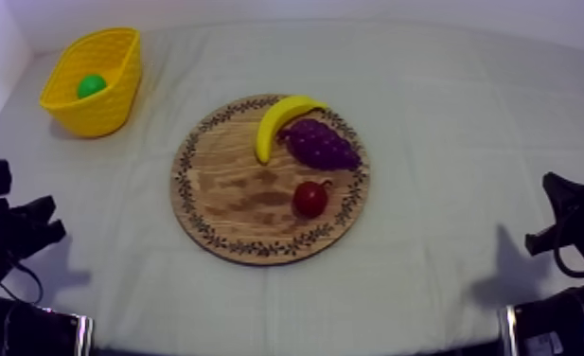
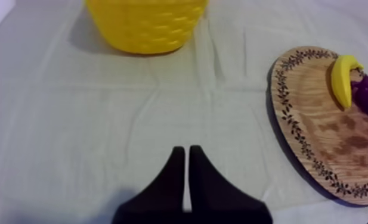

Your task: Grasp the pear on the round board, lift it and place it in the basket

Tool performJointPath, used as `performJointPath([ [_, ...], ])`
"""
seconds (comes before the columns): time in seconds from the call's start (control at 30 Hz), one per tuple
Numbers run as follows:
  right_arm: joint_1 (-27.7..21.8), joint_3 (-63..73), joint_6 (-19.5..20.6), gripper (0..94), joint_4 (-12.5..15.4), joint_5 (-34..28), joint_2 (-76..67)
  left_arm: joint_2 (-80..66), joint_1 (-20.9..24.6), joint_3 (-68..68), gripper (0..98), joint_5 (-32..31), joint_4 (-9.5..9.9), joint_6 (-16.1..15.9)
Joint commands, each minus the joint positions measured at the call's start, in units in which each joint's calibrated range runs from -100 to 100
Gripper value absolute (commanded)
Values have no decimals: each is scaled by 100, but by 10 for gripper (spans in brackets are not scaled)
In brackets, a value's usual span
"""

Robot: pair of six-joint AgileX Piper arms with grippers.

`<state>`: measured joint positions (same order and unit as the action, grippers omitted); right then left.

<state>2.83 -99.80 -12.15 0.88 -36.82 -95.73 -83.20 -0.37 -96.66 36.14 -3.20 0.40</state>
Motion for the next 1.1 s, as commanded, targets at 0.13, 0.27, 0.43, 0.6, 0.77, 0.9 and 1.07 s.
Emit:
performJointPath([
  [0.13,1,2,2,2,2,4,-3,-656,-131,-21,0,178,157,112],
  [0.27,1,2,2,2,2,4,-3,-1000,-218,-11,0,294,257,118],
  [0.43,1,2,2,2,2,4,-3,-1491,-268,-15,0,386,321,136],
  [0.6,1,2,2,2,2,4,-3,-1648,-238,-66,0,356,375,452],
  [0.77,1,2,2,2,2,4,-3,-1675,-235,-222,0,-89,471,901],
  [0.9,1,2,2,2,2,4,-3,-1679,-235,-265,0,-224,499,986],
  [1.07,1,2,0,2,2,4,-3,-1680,-235,-276,0,-260,506,1016],
])
